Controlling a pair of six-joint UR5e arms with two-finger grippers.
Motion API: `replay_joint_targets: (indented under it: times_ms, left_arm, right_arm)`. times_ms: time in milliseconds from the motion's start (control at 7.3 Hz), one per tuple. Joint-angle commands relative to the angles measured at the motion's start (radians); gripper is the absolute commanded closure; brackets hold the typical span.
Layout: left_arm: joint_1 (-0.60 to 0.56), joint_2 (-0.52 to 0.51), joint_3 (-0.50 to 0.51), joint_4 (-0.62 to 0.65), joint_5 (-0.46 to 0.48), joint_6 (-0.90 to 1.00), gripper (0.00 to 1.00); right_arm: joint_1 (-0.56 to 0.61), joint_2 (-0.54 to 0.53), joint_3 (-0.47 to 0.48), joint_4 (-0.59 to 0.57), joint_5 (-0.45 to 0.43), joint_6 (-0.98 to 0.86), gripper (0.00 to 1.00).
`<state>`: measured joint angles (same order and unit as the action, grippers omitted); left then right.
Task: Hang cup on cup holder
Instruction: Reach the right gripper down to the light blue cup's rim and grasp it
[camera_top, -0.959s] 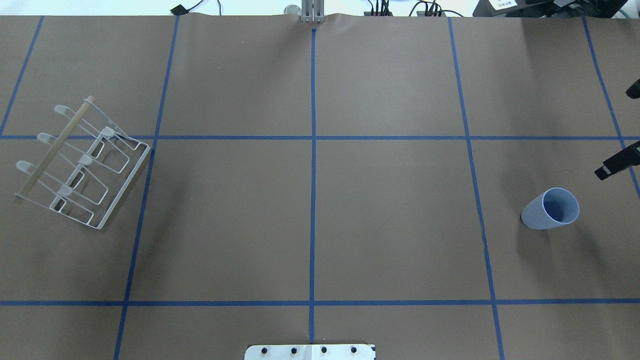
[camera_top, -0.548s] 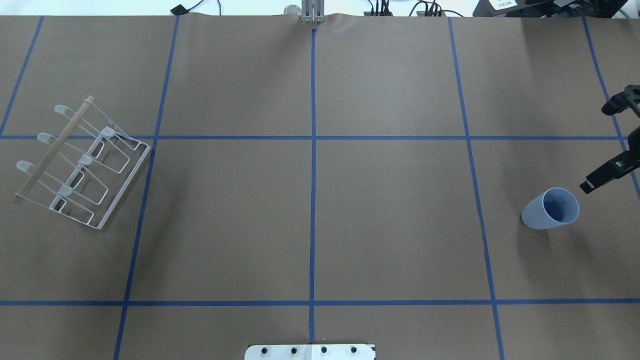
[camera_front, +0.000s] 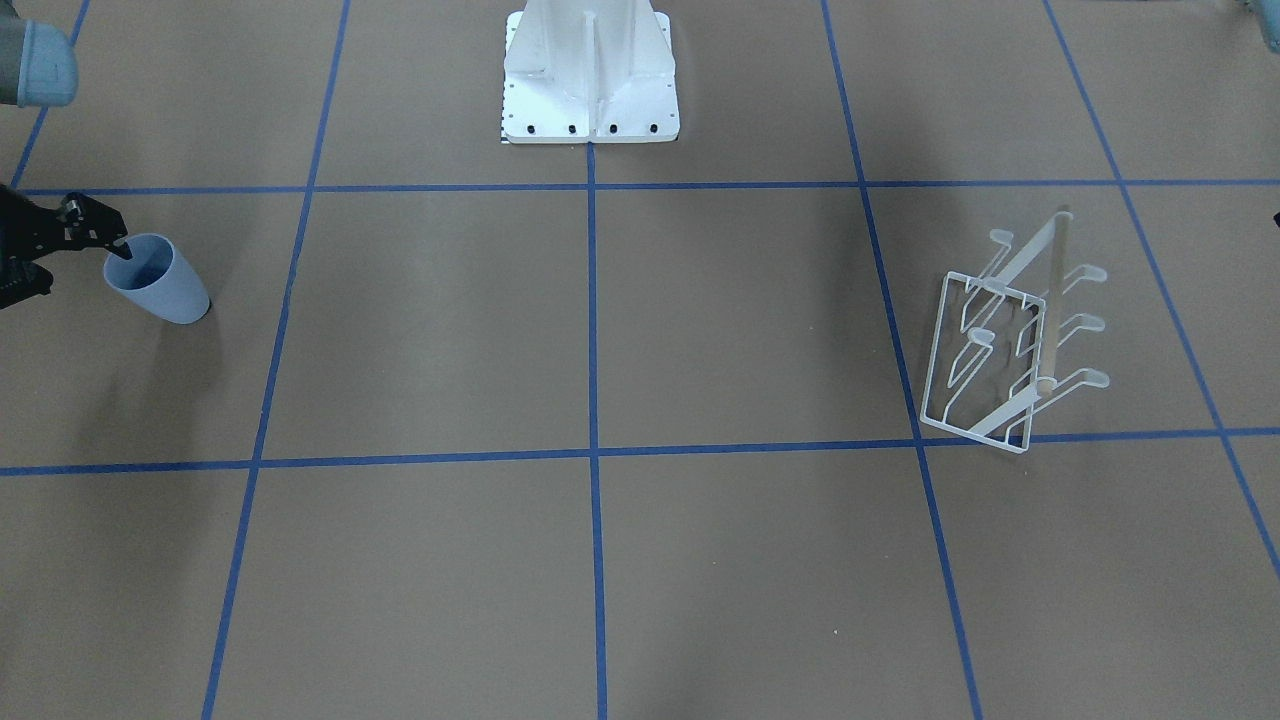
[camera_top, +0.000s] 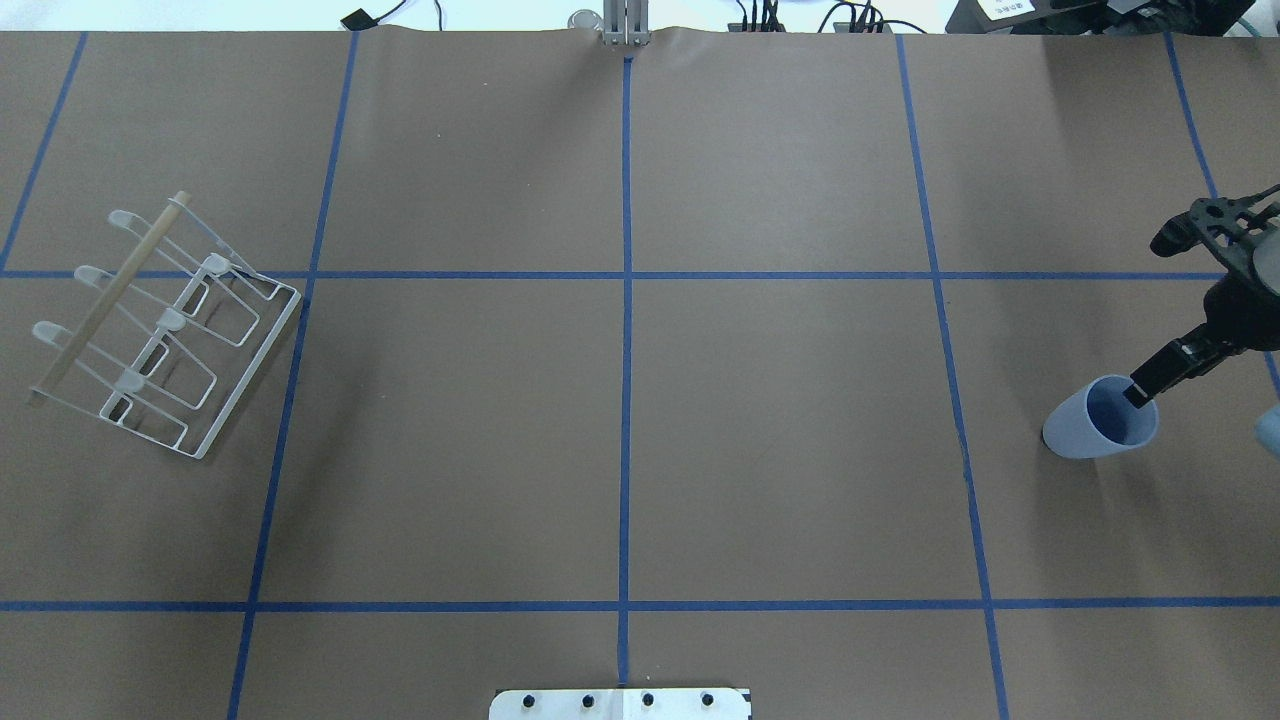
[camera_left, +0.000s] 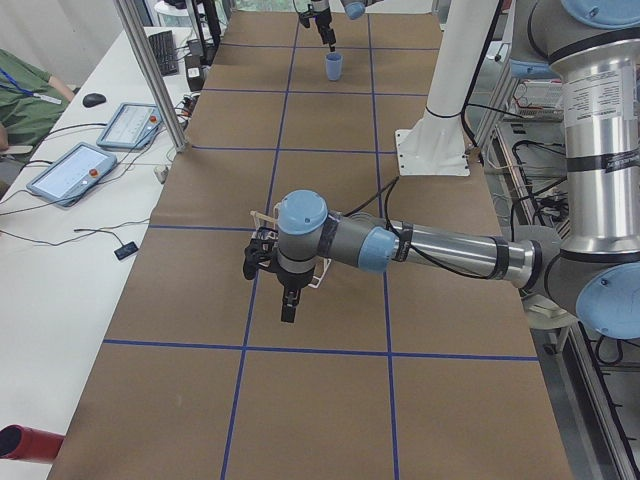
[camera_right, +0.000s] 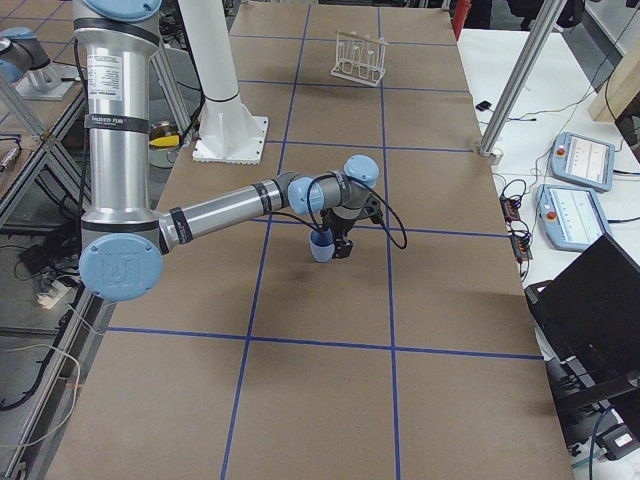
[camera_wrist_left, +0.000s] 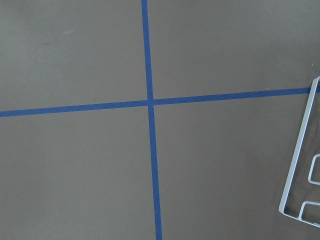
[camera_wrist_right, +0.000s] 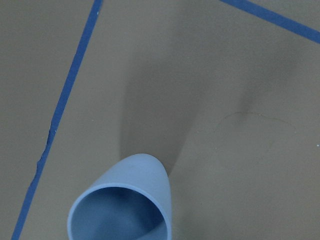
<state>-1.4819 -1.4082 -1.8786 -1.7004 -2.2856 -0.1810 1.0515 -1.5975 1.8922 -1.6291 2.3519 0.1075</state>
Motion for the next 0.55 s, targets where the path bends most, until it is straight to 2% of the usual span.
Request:
replay_joint_targets:
  times_ms: [0,274,411]
  left_arm:
    - [0.000,0.000,0.000,0.001,0.000,0.000,0.02]
    - [0.000,-0.002,0.000,-0.001,0.000,0.000,0.02]
    - [0.000,-0.003,0.000,-0.001,0.000,0.000,0.02]
  right_arm:
    - [-0.019,0.030,-0.040,0.000,-0.003,0.003,0.00]
    - [-0.033,0.030,-0.054,0.000,-0.003,0.001,0.00]
    - [-0.036,0.031,-0.058,0.000,-0.005,0.003,0.27]
